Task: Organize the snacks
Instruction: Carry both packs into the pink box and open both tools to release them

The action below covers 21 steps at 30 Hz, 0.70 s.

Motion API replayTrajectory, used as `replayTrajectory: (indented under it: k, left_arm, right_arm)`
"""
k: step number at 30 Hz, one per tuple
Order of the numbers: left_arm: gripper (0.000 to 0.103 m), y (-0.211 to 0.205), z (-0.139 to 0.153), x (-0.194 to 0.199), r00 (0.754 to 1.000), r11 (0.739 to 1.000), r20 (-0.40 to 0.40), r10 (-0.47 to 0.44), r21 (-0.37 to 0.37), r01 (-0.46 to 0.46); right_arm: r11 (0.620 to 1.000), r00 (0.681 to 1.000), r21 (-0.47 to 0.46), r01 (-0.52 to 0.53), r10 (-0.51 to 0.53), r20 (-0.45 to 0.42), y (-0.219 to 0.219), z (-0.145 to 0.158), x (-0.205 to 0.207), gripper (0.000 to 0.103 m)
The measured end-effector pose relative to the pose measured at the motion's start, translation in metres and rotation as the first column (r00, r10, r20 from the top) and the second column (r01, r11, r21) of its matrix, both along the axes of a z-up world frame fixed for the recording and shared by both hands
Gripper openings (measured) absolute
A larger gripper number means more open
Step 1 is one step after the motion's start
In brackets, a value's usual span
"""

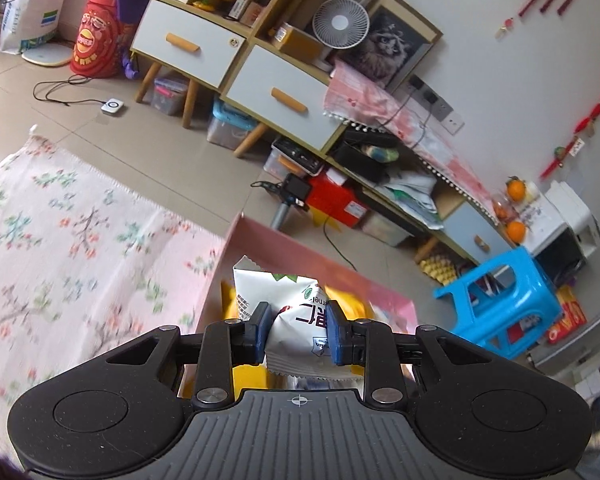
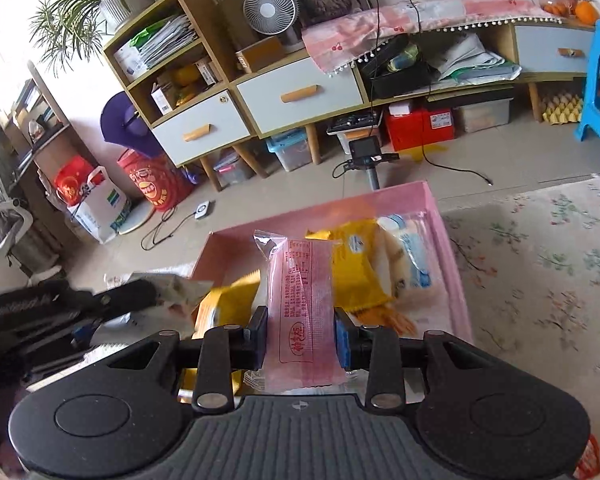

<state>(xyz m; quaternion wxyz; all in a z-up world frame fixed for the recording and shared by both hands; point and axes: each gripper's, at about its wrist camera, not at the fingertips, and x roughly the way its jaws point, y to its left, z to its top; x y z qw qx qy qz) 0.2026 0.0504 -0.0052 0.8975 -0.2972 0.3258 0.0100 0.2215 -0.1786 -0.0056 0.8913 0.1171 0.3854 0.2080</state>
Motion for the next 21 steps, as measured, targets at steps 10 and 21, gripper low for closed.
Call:
replayTrajectory:
  k: [10, 21]
  left_arm:
    - [0.026, 0.001, -0.017, 0.058, 1.0, 0.999, 0.015, 0.001, 0.041, -0.002]
    - [0.026, -0.01, -0.038, 0.079, 0.999, 0.989, 0.001, -0.046, 0.139, 0.046]
  right_arm:
    - [0.999, 0.999, 0.031, -0.031, 0.03, 0.023, 0.007, -0.016, 0.027, 0.022]
    - [0.998, 0.998, 0.053, -0.03, 0.027, 0.056, 0.009, -0.018, 0.038, 0.022]
